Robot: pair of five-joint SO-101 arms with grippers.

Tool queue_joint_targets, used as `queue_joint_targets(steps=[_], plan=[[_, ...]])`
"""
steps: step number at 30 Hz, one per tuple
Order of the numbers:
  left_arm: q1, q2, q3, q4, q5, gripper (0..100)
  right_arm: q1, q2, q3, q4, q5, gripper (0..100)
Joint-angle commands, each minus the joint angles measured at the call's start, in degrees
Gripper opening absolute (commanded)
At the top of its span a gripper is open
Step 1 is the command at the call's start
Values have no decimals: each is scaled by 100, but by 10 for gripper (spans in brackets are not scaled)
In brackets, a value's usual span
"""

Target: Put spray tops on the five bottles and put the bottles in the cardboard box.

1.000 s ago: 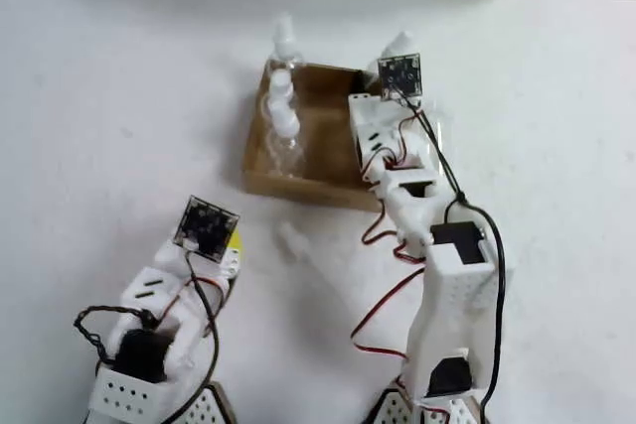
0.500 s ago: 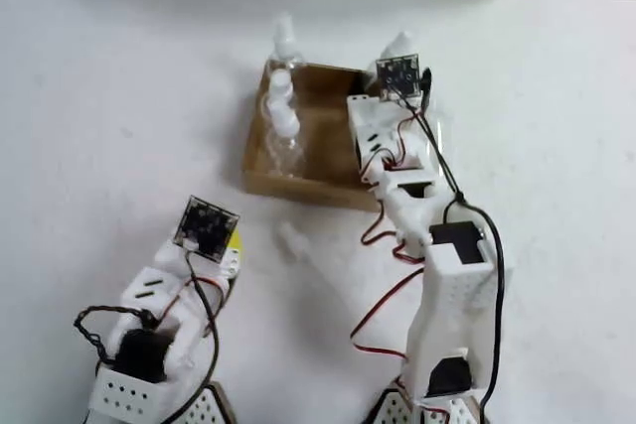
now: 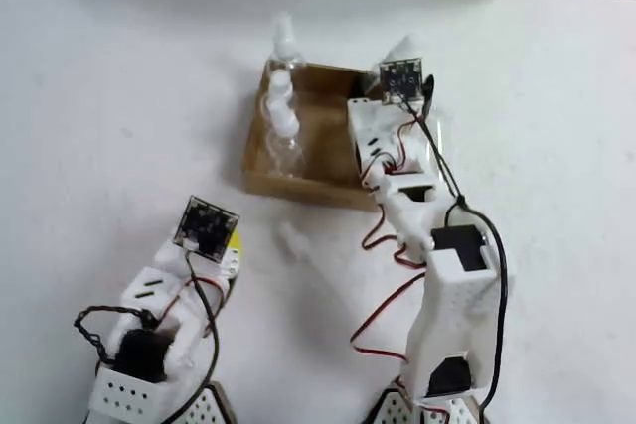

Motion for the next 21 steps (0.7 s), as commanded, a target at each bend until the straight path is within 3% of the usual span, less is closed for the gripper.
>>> queue_joint_targets(steps=[1,21], plan=[[-48,-66,-18,26,-53,24,4,-514,18,-48,-123,386],[-48,-66,-18,26,-53,24,-4,-558,97,-22,-70,383]])
